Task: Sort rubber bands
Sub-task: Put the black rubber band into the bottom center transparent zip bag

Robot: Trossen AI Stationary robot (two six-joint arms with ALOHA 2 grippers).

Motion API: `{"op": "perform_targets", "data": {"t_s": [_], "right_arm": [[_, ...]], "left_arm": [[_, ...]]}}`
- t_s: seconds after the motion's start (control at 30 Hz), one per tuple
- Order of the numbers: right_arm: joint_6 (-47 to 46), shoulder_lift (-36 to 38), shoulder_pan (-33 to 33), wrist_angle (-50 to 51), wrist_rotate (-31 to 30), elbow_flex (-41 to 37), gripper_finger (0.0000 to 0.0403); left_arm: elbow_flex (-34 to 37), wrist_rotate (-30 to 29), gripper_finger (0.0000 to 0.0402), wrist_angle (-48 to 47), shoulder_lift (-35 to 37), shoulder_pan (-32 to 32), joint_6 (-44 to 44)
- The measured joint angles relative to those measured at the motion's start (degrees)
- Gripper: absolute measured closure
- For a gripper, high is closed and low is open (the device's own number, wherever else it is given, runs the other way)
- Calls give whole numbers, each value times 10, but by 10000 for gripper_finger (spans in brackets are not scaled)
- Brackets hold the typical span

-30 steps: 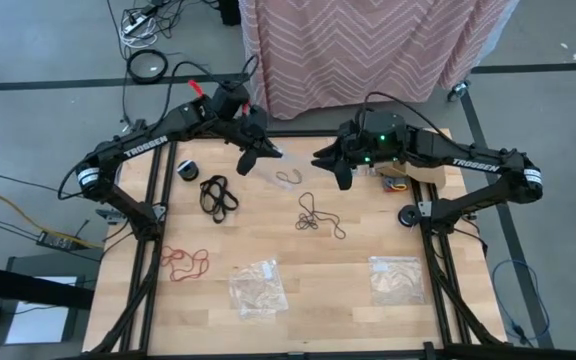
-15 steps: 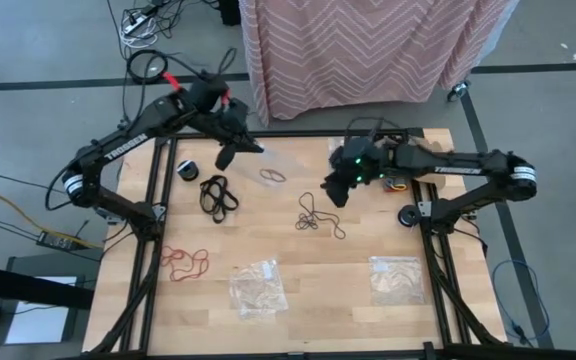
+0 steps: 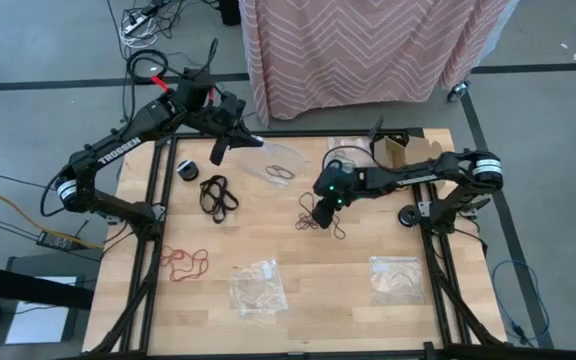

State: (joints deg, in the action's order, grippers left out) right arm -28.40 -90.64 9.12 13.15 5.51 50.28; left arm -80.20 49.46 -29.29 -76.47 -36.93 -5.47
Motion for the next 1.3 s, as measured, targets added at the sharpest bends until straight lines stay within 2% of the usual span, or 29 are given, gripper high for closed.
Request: {"op": "perform_targets", "data": {"t_s": [0.23, 0.37, 0.47, 0.57, 0.63, 0.73, 0.87, 1.13, 1.3], "right_arm": [[-1, -53, -10, -4, 3, 0, 280], [-17, -74, -12, -7, -26, 0, 285], [-40, -85, -8, -7, -37, 1, 320], [-54, -86, -4, 1, -40, 2, 384], [-69, -78, -2, 5, -40, 1, 393], [-76, -40, -1, 7, -30, 0, 400], [-77, 47, -1, 13, -36, 1, 402], [-85, 260, 11, 24, -116, 4, 402], [-51, 337, 21, 29, -162, 45, 403]], "left_arm": [[2, -8, 402, -6, 0, -1, 1], [2, -12, 402, -7, 0, -1, 2], [2, -14, 402, -12, 0, -1, 2], [2, -16, 402, -21, 0, -2, -1], [2, -20, 402, -31, 0, -2, -3], [2, -23, 402, -37, 0, -2, -9], [2, -25, 402, -43, 0, -2, -17], [15, -44, 402, -48, 0, -2, -34], [61, -46, 402, -29, 0, -2, -37]]}}
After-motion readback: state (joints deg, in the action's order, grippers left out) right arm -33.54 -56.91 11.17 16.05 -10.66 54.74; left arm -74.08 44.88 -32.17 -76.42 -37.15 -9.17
